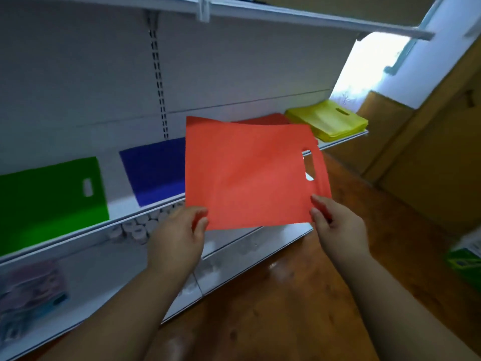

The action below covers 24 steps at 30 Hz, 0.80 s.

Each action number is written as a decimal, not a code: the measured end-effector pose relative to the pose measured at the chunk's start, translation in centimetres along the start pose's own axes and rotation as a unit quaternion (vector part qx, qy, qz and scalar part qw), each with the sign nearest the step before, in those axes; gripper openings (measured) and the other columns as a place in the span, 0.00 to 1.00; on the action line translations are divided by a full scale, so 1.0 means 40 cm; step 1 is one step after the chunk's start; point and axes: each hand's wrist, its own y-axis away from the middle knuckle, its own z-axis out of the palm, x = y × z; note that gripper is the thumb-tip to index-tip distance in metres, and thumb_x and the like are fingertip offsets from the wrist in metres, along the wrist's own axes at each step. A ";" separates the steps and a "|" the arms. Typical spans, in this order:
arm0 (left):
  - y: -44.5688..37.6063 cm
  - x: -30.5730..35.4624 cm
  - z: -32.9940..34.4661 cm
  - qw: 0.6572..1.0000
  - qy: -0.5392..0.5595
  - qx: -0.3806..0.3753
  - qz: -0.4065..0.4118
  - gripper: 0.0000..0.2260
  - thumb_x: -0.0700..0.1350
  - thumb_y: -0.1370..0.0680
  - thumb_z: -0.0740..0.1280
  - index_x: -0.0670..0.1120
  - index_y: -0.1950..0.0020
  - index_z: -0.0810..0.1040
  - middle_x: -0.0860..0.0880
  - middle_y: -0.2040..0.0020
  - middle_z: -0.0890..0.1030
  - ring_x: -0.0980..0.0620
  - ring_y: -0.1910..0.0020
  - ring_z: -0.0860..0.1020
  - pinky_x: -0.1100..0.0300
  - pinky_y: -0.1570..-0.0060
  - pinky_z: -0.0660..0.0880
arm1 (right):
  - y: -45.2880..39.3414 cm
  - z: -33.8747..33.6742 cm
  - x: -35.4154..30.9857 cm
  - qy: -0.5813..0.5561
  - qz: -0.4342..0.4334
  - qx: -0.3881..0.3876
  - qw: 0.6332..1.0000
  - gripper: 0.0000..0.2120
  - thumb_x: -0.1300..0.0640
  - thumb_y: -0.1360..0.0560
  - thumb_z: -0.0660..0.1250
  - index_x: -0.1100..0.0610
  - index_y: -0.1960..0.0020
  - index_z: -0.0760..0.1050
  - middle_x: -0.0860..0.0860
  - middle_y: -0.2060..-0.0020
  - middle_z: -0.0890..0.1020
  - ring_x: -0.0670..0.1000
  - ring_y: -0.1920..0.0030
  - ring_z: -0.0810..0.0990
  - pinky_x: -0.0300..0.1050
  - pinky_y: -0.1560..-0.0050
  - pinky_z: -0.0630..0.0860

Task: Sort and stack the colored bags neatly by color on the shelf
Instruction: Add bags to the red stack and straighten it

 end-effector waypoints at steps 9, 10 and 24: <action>-0.229 0.040 0.155 0.999 -0.029 -0.003 -0.024 0.10 0.48 0.22 0.68 0.51 0.41 0.81 0.50 0.49 0.82 0.47 0.51 0.80 0.55 0.55 0.73 | -0.273 0.056 0.070 -0.002 -0.005 -0.037 0.999 0.15 0.53 0.21 0.66 0.51 0.35 0.78 0.50 0.41 0.82 0.52 0.42 0.80 0.44 0.42 0.74; -0.268 0.051 0.175 0.999 -0.027 -0.006 -0.021 0.10 0.48 0.22 0.68 0.51 0.41 0.81 0.49 0.48 0.82 0.47 0.51 0.80 0.55 0.54 0.74 | -0.319 0.057 0.074 0.007 -0.004 -0.042 0.999 0.15 0.53 0.21 0.66 0.51 0.35 0.78 0.50 0.41 0.82 0.53 0.41 0.79 0.43 0.42 0.72; -0.590 0.208 0.415 0.990 -0.136 0.019 -0.023 0.08 0.47 0.23 0.68 0.49 0.45 0.83 0.44 0.50 0.83 0.40 0.54 0.81 0.51 0.58 0.78 | -0.845 0.112 0.214 0.033 -0.025 -0.052 0.998 0.16 0.52 0.23 0.68 0.53 0.37 0.77 0.55 0.44 0.82 0.59 0.44 0.79 0.49 0.47 0.73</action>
